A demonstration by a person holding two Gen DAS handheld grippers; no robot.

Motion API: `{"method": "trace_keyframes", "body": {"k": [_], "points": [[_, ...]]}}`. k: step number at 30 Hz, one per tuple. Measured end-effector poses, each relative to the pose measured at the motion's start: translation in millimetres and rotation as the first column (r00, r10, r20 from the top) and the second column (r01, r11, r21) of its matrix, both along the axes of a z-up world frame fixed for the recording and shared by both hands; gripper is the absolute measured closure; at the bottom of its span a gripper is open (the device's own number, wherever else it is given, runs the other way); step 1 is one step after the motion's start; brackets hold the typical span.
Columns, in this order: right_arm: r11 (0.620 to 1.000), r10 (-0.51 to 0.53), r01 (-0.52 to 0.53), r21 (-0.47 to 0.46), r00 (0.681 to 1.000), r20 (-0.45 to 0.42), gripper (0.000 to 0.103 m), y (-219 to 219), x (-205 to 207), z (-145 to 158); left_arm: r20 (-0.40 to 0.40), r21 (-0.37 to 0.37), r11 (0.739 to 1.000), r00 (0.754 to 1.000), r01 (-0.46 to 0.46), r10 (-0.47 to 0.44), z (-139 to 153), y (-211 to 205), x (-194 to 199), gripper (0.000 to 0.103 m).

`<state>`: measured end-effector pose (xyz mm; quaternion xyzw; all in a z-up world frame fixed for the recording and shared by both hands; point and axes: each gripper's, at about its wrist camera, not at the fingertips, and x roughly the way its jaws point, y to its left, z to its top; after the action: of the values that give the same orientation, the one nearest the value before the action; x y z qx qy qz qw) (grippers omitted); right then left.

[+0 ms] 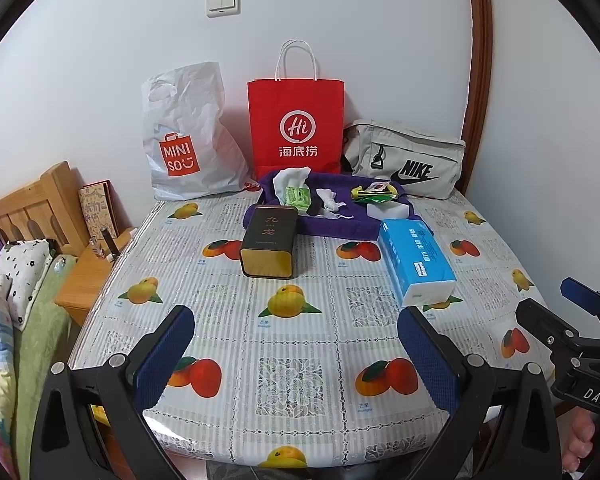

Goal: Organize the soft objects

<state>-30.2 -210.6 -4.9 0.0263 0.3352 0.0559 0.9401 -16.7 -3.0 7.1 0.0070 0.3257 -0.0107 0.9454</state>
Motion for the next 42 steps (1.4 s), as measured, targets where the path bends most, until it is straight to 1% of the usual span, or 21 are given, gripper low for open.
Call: {"method": "trace_keyframes", "body": {"k": [18, 30, 42], "points": [[1.000, 0.008, -0.008, -0.011, 1.000, 0.003, 0.005, 2.0, 1.2, 0.8, -0.002, 0.003, 1.000, 1.000, -0.005, 0.005, -0.2, 2.7, -0.8, 0.000], [1.000, -0.010, 0.010, -0.008, 1.000, 0.003, 0.005, -5.9, 1.3, 2.0, -0.007, 0.001, 1.000, 1.000, -0.006, 0.006, -0.9, 3.7, -0.6, 0.000], [1.000, -0.006, 0.006, -0.017, 1.000, -0.010, 0.005, -5.3, 4.0, -3.4, -0.019, 0.000, 1.000, 1.000, 0.005, -0.005, -4.9, -0.4, 3.5, 0.000]]}}
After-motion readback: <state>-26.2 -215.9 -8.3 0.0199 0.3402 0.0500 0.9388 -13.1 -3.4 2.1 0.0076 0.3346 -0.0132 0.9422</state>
